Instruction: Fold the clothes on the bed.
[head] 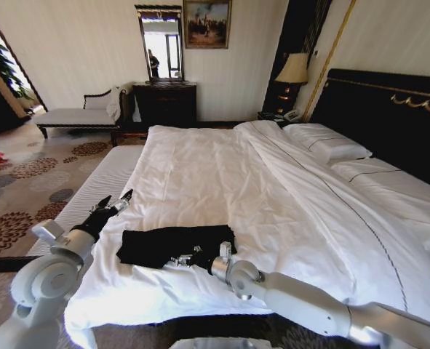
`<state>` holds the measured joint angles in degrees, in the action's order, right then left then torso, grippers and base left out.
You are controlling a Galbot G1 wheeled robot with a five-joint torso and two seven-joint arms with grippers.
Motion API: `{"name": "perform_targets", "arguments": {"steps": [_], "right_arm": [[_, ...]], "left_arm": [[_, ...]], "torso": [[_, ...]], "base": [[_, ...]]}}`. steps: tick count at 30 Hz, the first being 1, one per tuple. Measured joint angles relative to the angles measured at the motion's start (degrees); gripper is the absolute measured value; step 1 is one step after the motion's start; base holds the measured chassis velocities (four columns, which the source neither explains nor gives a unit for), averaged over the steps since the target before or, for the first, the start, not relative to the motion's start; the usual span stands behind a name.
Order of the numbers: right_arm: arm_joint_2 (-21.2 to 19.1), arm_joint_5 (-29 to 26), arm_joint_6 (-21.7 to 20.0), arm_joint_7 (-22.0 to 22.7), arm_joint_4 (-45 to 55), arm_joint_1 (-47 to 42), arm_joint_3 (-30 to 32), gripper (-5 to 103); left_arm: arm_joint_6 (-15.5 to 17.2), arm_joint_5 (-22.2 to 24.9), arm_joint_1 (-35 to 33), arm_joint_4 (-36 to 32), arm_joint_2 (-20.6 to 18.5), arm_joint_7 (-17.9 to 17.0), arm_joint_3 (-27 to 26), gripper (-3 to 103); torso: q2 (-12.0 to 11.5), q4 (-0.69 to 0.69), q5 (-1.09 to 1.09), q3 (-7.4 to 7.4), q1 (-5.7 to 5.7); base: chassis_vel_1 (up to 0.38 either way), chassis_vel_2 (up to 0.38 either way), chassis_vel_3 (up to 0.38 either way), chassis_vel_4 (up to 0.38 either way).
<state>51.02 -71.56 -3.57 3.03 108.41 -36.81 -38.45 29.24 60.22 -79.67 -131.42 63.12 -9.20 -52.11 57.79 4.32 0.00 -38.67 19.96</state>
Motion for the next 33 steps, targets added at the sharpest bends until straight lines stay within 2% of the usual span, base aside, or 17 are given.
{"name": "perform_targets", "arguments": {"steps": [6,10,11,15,16,19,26,33], "right_arm": [[2.2,-3.8,0.4,1.7,-0.6,3.5,3.0,100],[7.3,-5.9,0.7,2.5,-10.0,7.8,4.0,100],[7.3,-5.9,0.7,2.5,-10.0,7.8,4.0,100],[13.4,-3.8,1.5,1.3,-20.4,9.3,3.0,100],[13.4,-3.8,1.5,1.3,-20.4,9.3,3.0,100],[16.9,-1.2,2.8,-0.2,-26.2,9.8,1.7,100],[16.7,-0.2,3.4,-0.7,-26.7,9.1,0.8,100],[12.4,0.5,3.4,0.4,-19.5,4.7,0.2,100]], "left_arm": [[0.1,0.3,-0.2,0.2,-0.1,-0.5,-0.3,100],[0.2,0.5,-0.3,-0.2,-0.1,-0.7,-0.5,100],[0.2,0.5,-0.3,-0.2,-0.1,-0.7,-0.5,100],[0.3,0.7,-0.5,-0.5,-0.1,-0.7,-0.7,100],[0.3,0.7,-0.5,-0.5,-0.1,-0.7,-0.7,100],[0.3,0.7,-0.5,-0.5,-0.1,-0.8,-0.8,100],[0.3,0.7,-0.4,-0.2,-0.1,-0.8,-0.8,100],[0.2,0.6,0.4,0.7,0.0,-0.8,-0.2,100]], "torso": [[0.0,-0.01,0.01,0.00,0.00],[0.0,-0.02,0.01,-0.01,0.01],[0.0,-0.02,0.01,-0.01,0.01],[0.0,-0.01,0.00,-0.02,0.01],[0.0,-0.01,0.00,-0.02,0.01],[0.0,-0.02,0.01,-0.01,0.01],[0.0,0.00,0.01,-0.01,0.01],[0.0,0.01,0.00,0.00,0.00]], "base": [[0.000,0.000,0.000,0.000],[0.000,0.000,0.000,0.000],[0.000,0.000,0.000,0.000],[0.000,0.000,0.000,0.000],[0.000,0.000,0.000,0.000],[0.000,0.000,0.000,0.000],[0.000,0.000,0.000,0.000],[0.000,0.000,0.000,0.000]]}}
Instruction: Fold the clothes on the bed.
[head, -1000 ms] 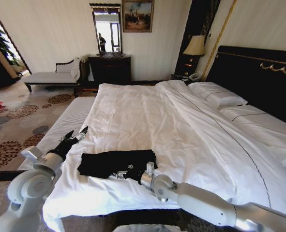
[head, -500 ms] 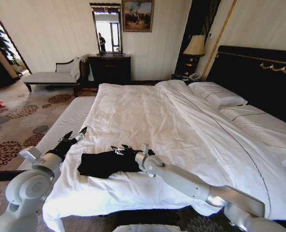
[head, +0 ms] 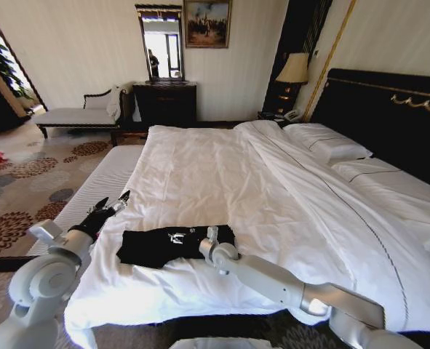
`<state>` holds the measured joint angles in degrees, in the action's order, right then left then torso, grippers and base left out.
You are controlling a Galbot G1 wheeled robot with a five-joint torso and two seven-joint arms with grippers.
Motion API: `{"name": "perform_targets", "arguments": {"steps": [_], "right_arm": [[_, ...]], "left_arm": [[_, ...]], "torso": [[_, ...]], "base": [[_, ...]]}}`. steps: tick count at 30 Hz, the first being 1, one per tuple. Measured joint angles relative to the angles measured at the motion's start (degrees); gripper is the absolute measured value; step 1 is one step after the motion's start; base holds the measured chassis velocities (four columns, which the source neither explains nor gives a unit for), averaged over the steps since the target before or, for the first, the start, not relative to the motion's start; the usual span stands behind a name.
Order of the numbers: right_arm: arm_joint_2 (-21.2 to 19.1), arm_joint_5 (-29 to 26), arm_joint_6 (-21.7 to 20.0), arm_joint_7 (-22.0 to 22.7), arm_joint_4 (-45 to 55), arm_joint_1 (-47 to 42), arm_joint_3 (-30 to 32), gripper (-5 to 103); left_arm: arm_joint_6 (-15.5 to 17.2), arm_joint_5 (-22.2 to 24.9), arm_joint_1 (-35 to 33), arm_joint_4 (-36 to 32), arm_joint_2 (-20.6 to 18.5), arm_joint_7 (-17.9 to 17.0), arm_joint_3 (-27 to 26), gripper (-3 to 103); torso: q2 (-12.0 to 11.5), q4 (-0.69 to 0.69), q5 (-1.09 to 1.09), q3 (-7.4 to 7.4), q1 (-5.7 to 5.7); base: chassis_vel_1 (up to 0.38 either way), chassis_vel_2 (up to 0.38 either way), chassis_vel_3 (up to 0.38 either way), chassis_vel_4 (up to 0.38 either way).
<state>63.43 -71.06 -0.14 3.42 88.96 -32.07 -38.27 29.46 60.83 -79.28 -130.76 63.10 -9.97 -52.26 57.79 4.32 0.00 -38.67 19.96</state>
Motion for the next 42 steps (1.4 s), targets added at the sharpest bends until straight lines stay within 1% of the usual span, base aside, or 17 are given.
{"name": "perform_targets", "arguments": {"steps": [7,9,10,14,15,19,25,27,28,30,31,33,36,37,40,42], "right_arm": [[-2.4,0.8,-0.2,0.9,5.0,-2.7,-0.4,100],[-4.4,1.1,-0.7,1.3,8.2,-4.2,-0.8,100],[-4.4,1.1,-0.7,1.3,8.2,-4.2,-0.8,100],[-7.8,2.3,-1.4,1.8,13.7,-6.9,-1.6,100],[-7.8,2.3,-1.4,1.8,13.7,-6.9,-1.6,100],[-10.7,3.3,-1.6,2.2,18.2,-8.8,-1.7,100],[-11.5,2.7,-1.6,2.9,20.9,-8.3,0.0,100],[-10.1,0.1,-1.5,3.5,21.2,-5.4,2.6,100],[-10.1,0.1,-1.5,3.5,21.2,-5.4,2.6,100],[-8.0,-1.4,-1.3,3.9,18.5,-2.7,3.9,100],[-8.0,-1.4,-1.3,3.9,18.5,-2.7,3.9,100],[-5.7,-2.1,-1.2,4.2,14.9,-1.2,4.2,100],[-1.6,-1.0,-0.8,4.2,7.4,-0.3,3.8,100],[-1.6,-1.0,-0.8,4.2,7.4,-0.3,3.8,100],[1.5,1.2,-0.2,3.4,1.2,-0.2,3.2,100],[1.9,1.8,0.0,3.2,0.1,-0.3,3.1,100]], "left_arm": [[0.0,-0.2,0.1,0.2,0.0,0.0,0.3,100],[0.0,-0.2,0.1,0.2,-0.1,0.0,0.3,100],[0.0,-0.2,0.1,0.2,-0.1,0.0,0.3,100],[-0.1,-0.3,0.2,0.4,0.0,0.0,0.2,100],[-0.1,-0.3,0.2,0.4,0.0,0.0,0.2,100],[-0.1,-0.4,0.1,0.4,0.0,0.0,0.1,100],[-0.1,-0.5,0.0,0.2,0.0,0.0,0.0,100],[-0.1,-0.6,-0.3,-0.1,0.2,0.0,-0.2,100],[-0.1,-0.6,-0.3,-0.1,0.2,0.0,-0.2,100],[-0.1,-0.7,-0.7,-0.4,0.3,-0.1,-0.4,100],[-0.1,-0.7,-0.7,-0.4,0.3,-0.1,-0.4,100],[-0.1,-0.7,-1.0,-0.7,0.4,-0.1,-0.6,100],[-0.1,-0.7,-1.4,-1.2,0.5,-0.2,-0.9,100],[-0.1,-0.7,-1.4,-1.2,0.5,-0.2,-0.9,100],[-0.1,-0.7,-1.8,-1.6,0.6,-0.3,-1.2,100],[-0.1,-0.7,-1.8,-1.6,0.6,-0.3,-1.3,100]], "torso": [[0.0,-0.02,0.00,0.00,0.00],[0.0,-0.01,0.00,0.00,0.00],[0.0,-0.01,0.00,0.00,0.00],[0.0,-0.01,0.00,0.00,0.00],[0.0,-0.01,0.00,0.00,0.00],[0.0,-0.01,-0.01,0.00,0.00],[0.0,0.00,-0.01,0.00,0.00],[0.0,0.00,0.00,0.00,0.00],[0.0,0.00,0.00,0.00,0.00],[0.0,-0.03,0.01,0.00,0.00],[0.0,-0.03,0.01,0.00,0.00],[0.0,-0.03,0.00,-0.01,0.00],[0.0,-0.02,0.00,-0.01,0.00],[0.0,-0.02,0.00,-0.01,0.00],[0.0,-0.03,0.00,-0.01,0.00],[0.0,-0.03,0.00,-0.01,0.00]], "base": [[0.000,0.000,0.000,0.000],[0.000,0.000,0.000,0.000],[0.000,0.000,0.000,0.000],[0.000,0.000,0.000,0.000],[0.000,0.000,0.000,0.000],[0.000,0.000,0.000,0.000],[0.000,0.000,0.000,0.000],[0.000,0.000,0.000,0.000],[0.000,0.000,0.000,0.000],[0.000,0.000,0.000,0.000],[0.000,0.000,0.000,0.000],[0.000,0.000,0.000,0.000],[0.000,0.000,0.000,0.000],[0.000,0.000,0.000,0.000],[0.000,0.000,0.000,0.000],[0.000,0.000,0.000,0.000]]}}
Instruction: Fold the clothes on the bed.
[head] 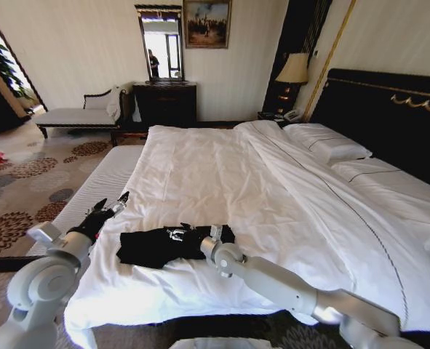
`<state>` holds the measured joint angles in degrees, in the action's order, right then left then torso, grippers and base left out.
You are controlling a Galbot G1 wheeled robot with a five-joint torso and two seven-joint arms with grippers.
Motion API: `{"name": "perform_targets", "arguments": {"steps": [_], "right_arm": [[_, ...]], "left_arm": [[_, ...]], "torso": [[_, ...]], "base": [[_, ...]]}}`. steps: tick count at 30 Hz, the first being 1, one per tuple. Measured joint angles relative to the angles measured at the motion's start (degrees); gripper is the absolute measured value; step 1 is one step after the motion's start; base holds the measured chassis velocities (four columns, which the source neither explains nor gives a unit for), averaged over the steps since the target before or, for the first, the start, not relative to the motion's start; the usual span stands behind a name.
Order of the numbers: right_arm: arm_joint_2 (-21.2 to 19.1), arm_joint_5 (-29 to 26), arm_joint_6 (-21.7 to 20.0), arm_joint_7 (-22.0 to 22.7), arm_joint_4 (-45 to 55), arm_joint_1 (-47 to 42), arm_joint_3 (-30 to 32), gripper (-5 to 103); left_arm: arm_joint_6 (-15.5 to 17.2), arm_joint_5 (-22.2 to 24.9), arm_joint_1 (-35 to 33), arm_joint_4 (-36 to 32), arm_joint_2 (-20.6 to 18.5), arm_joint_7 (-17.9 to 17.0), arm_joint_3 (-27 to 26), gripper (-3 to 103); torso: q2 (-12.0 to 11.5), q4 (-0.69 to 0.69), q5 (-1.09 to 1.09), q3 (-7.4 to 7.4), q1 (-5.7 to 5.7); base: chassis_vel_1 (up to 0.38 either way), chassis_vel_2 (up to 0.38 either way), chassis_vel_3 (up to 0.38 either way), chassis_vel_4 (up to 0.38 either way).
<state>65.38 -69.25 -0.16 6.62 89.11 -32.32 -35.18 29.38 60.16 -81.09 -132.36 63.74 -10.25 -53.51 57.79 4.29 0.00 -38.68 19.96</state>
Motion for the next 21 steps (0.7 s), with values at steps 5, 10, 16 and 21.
{"name": "perform_targets", "arguments": {"steps": [5,10,16,21], "right_arm": [[-0.5,1.9,0.5,-0.3,-1.4,-1.0,-0.6,100],[-3.8,1.9,0.2,1.0,4.5,-3.5,-1.9,100],[-6.9,1.9,-0.5,2.9,11.6,-6.4,-4.1,100],[-10.1,3.0,-1.3,3.4,16.4,-9.1,-5.9,100]], "left_arm": [[0.0,-0.1,0.0,0.0,0.3,0.0,0.1,100],[0.0,-0.3,0.1,0.2,0.4,0.0,0.4,100],[0.1,-0.4,0.3,0.7,0.2,0.0,0.6,100],[2.0,0.5,0.3,1.4,-0.3,-1.0,0.8,100]], "torso": [[0.0,0.02,0.00,0.00,0.00],[0.0,0.03,0.00,0.00,0.00],[0.0,0.01,-0.01,0.01,0.00],[0.0,0.02,-0.01,0.01,0.00]], "base": [[0.000,0.000,0.000,0.000],[0.000,0.000,0.000,0.000],[0.000,0.000,0.000,0.000],[0.000,0.000,0.000,0.000]]}}
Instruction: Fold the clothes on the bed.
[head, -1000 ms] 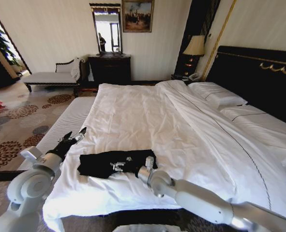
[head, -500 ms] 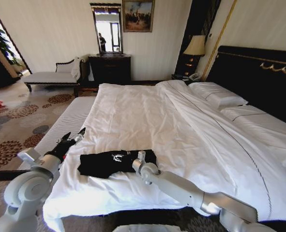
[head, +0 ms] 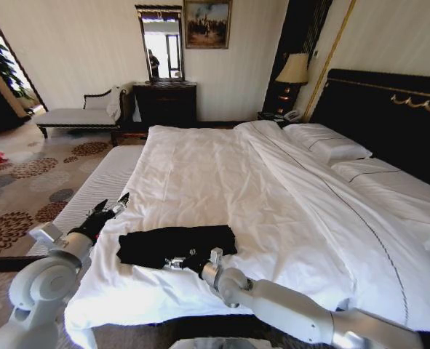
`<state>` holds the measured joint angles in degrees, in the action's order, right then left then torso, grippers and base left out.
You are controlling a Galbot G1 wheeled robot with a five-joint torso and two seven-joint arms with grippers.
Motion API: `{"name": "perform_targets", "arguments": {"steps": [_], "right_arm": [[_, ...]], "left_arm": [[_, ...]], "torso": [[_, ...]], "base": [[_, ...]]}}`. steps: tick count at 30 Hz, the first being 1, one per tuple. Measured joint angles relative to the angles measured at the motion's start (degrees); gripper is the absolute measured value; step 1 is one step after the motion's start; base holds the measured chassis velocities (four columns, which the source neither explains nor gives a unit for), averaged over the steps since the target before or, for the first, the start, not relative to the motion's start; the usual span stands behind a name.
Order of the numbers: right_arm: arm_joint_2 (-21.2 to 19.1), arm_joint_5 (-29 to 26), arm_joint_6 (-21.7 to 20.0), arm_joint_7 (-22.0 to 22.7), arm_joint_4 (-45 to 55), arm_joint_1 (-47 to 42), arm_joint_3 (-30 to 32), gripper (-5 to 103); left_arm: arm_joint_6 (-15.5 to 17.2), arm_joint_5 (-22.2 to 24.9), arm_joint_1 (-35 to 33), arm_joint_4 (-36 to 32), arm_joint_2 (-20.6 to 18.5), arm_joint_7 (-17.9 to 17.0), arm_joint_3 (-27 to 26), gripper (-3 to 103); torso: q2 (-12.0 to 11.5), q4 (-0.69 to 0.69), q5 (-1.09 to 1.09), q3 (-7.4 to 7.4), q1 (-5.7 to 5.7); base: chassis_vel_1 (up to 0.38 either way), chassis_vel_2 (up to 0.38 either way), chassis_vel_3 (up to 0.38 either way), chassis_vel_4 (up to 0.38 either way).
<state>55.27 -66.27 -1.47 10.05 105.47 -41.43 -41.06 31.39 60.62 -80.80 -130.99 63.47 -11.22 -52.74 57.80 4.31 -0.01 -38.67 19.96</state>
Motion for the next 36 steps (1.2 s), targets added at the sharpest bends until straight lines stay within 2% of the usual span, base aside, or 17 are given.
{"name": "perform_targets", "arguments": {"steps": [2,6,10,11,14,17,19,22,23,25,26,29,34,36], "right_arm": [[-1.4,0.5,-0.1,0.3,2.1,-1.2,0.1,100],[-3.4,0.6,0.0,0.4,4.8,-1.8,1.9,100],[-6.1,-1.3,1.8,0.6,9.3,-1.4,7.9,100],[-6.1,-1.3,1.8,0.6,9.3,-1.4,7.9,100],[-6.4,-4.5,2.6,2.2,10.3,-0.5,13.5,100],[-5.6,-5.4,2.6,3.3,8.8,0.4,15.2,100],[-4.8,-5.6,2.6,4.4,7.3,0.6,16.3,100],[-4.4,-5.5,2.6,4.8,6.6,0.4,16.6,100],[-4.0,-5.1,2.6,5.1,6.1,0.0,17.0,100],[-3.8,-4.4,2.6,5.2,5.7,-0.6,17.4,100],[-3.8,-4.4,2.6,5.2,5.7,-0.6,17.4,100],[-3.3,-3.6,2.5,5.6,5.1,-1.5,18.9,100],[-3.3,-2.9,2.3,6.2,4.8,-3.0,21.4,100],[-3.6,-2.1,2.2,6.5,4.7,-4.5,23.2,100]], "left_arm": [[1.9,1.4,-0.1,0.7,-0.2,-1.9,0.5,100],[3.3,2.5,-0.2,2.0,-0.3,-3.4,1.6,100],[4.0,3.4,0.5,4.0,-0.3,-4.2,3.9,100],[4.0,3.4,0.5,4.0,-0.3,-4.2,3.9,100],[5.4,6.4,2.2,6.4,-0.4,-6.4,5.9,100],[6.1,5.8,2.7,9.0,-0.8,-7.6,7.2,100],[6.7,3.8,3.0,12.0,-1.8,-8.1,8.5,100],[7.4,3.3,2.9,13.1,-2.7,-8.3,8.8,100],[9.4,3.5,1.9,13.8,-4.2,-9.1,8.9,100],[10.5,4.8,0.3,13.7,-6.5,-9.9,8.6,100],[10.5,4.8,0.3,13.7,-6.5,-9.9,8.6,100],[11.0,8.8,-4.4,11.8,-10.9,-10.2,6.9,100],[11.0,10.4,-8.3,10.0,-14.7,-10.1,5.9,100],[11.0,10.2,-10.1,9.6,-17.0,-10.1,6.2,100]], "torso": [[0.0,0.00,0.01,0.00,0.00],[0.0,0.00,0.01,0.00,0.00],[0.0,-0.01,0.01,-0.01,0.00],[0.0,-0.01,0.01,-0.01,0.00],[0.0,0.02,0.01,0.00,0.00],[0.0,-0.02,0.01,-0.01,0.00],[0.0,-0.01,0.02,-0.02,0.01],[0.0,0.01,0.03,-0.02,0.01],[0.0,0.00,0.02,-0.01,0.01],[0.0,0.01,0.01,-0.01,0.01],[0.0,0.01,0.01,-0.01,0.01],[0.0,-0.01,0.02,-0.01,0.01],[0.0,-0.03,0.01,0.00,0.00],[0.0,0.04,0.00,-0.01,0.00]], "base": [[0.000,0.000,0.000,0.000],[0.000,0.000,0.000,0.000],[0.000,0.000,0.000,0.000],[0.000,0.000,0.000,0.000],[0.000,0.000,0.000,0.000],[0.000,0.000,0.000,0.000],[0.000,0.000,0.000,0.000],[0.000,0.000,0.000,0.000],[0.000,0.000,0.000,0.000],[0.000,0.000,0.000,0.000],[0.000,0.000,0.000,0.000],[0.000,0.000,0.000,0.000],[0.000,0.000,0.000,0.000],[0.000,0.000,0.000,0.000]]}}
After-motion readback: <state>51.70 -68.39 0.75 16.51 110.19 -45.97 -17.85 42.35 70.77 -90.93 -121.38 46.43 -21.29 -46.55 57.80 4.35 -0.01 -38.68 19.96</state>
